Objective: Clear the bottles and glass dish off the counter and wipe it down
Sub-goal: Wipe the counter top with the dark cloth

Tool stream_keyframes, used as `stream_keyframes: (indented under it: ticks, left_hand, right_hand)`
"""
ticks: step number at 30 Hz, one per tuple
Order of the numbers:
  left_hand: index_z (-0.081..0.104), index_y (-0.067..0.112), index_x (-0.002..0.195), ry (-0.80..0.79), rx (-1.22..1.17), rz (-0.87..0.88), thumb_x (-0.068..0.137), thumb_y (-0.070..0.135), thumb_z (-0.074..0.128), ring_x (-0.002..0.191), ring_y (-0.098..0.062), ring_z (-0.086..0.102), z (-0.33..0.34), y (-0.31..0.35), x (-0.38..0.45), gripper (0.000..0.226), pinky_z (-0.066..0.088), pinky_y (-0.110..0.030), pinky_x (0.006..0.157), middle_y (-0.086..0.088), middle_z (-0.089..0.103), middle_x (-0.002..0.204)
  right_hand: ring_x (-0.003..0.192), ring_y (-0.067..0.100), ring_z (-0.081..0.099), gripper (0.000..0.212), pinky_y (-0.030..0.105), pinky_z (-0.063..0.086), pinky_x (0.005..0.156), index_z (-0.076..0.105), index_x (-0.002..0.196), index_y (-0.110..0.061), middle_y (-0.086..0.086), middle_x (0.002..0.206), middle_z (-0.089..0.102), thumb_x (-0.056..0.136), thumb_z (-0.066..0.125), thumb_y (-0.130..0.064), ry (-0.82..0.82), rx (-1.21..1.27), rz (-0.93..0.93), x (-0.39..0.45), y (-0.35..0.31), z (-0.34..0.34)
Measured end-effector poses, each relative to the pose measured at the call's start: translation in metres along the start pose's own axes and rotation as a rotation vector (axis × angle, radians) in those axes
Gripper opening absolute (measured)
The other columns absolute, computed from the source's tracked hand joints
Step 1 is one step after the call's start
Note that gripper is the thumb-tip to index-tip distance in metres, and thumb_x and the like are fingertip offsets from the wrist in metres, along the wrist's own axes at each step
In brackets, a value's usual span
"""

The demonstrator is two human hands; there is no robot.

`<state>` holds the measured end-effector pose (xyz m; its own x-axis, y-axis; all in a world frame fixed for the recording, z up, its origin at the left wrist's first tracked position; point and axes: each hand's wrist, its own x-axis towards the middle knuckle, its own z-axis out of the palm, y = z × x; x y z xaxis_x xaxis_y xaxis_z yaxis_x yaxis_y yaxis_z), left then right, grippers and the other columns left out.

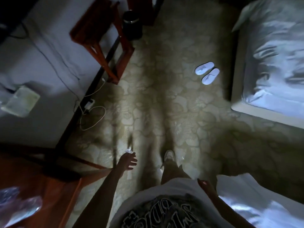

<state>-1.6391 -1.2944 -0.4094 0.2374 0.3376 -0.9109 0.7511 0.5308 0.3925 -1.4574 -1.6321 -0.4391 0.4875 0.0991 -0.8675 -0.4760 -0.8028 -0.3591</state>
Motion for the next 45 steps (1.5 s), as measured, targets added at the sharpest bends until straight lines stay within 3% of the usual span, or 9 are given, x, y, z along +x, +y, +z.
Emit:
stream_keyframes:
  ticks: [3,7,13,18,22,29,33,39,45]
  left_hand:
    - [0.062,0.009,0.109,-0.004,0.014,-0.009,0.099,0.036,0.054,0.087,-0.02,0.063,0.019,0.043,0.019,0.03,0.049,-0.029,0.071,-0.009,0.068,0.102]
    - [0.061,0.002,0.117,0.094,-0.024,0.001,0.097,0.033,0.059,0.09,-0.023,0.063,0.018,0.092,0.037,0.036,0.048,-0.032,0.074,-0.009,0.069,0.099]
    - [0.059,0.004,0.111,0.173,-0.009,-0.107,0.1,0.027,0.054,0.067,-0.016,0.065,0.002,0.163,0.071,0.027,0.051,-0.027,0.06,-0.008,0.065,0.087]
    - [0.06,0.004,0.11,0.106,0.083,-0.184,0.101,0.031,0.051,0.096,-0.027,0.057,-0.001,0.238,0.125,0.03,0.04,-0.032,0.079,-0.014,0.062,0.106]
    - [0.061,0.001,0.082,0.082,0.134,-0.143,0.099,0.018,0.055,0.058,-0.022,0.059,0.001,0.355,0.184,0.025,0.043,-0.025,0.055,-0.018,0.06,0.084]
    - [0.063,0.008,0.108,-0.027,0.282,0.174,0.099,0.031,0.054,0.084,-0.021,0.065,0.053,0.636,0.247,0.026,0.051,-0.031,0.07,-0.01,0.068,0.098]
    - [0.059,0.004,0.116,-0.089,0.316,0.279,0.1,0.031,0.054,0.085,-0.02,0.068,0.071,0.755,0.28,0.032,0.052,-0.032,0.071,-0.014,0.07,0.107]
    - [0.061,0.004,0.118,-0.021,0.204,0.088,0.099,0.031,0.054,0.097,-0.028,0.066,0.078,0.838,0.341,0.033,0.051,-0.035,0.078,-0.016,0.068,0.113]
    - [0.059,-0.004,0.122,0.09,0.055,-0.094,0.1,0.029,0.052,0.093,-0.03,0.062,0.068,0.898,0.38,0.04,0.045,-0.037,0.082,-0.023,0.064,0.122]
  right_hand:
    - [0.077,0.024,0.054,0.043,0.039,0.044,0.087,0.057,0.066,-0.018,0.008,0.075,0.058,0.093,0.047,-0.049,-0.015,-0.139,-0.014,0.037,-0.041,-0.027]
    - [0.063,0.019,0.052,0.028,0.033,0.041,0.061,0.054,0.078,-0.006,0.012,0.075,0.055,0.099,0.052,-0.025,-0.075,-0.028,-0.008,0.092,-0.133,-0.057]
    - [0.075,0.019,0.059,0.016,0.027,0.039,0.064,0.054,0.109,-0.005,0.01,0.09,0.062,0.098,0.05,-0.016,-0.114,0.137,-0.153,0.151,-0.289,-0.094]
    - [0.073,0.018,0.057,0.008,0.027,0.038,0.065,0.055,0.1,-0.009,0.006,0.086,0.061,0.097,0.051,-0.014,-0.13,0.252,-0.07,0.189,-0.37,-0.117]
    - [0.071,0.019,0.057,0.007,0.027,0.04,0.063,0.055,0.094,-0.01,0.01,0.087,0.061,0.097,0.054,-0.017,-0.047,0.274,0.053,0.209,-0.403,-0.138]
    - [0.056,0.02,0.048,0.03,0.027,0.036,0.055,0.046,0.069,-0.006,0.011,0.064,0.05,0.098,0.051,-0.011,0.042,0.39,0.22,0.249,-0.486,-0.178]
    - [0.073,0.025,0.059,0.023,0.033,0.044,0.067,0.056,0.099,0.002,0.017,0.085,0.061,0.097,0.055,-0.02,0.019,0.443,0.216,0.297,-0.549,-0.198]
    - [0.07,0.025,0.054,0.017,0.025,0.043,0.053,0.061,0.092,0.004,0.012,0.073,0.059,0.098,0.052,-0.01,0.04,0.364,0.091,0.397,-0.714,-0.25]
    - [0.073,0.018,0.058,0.015,0.026,0.037,0.058,0.058,0.105,-0.01,0.011,0.09,0.062,0.098,0.051,-0.021,-0.03,0.377,-0.035,0.481,-0.924,-0.326]
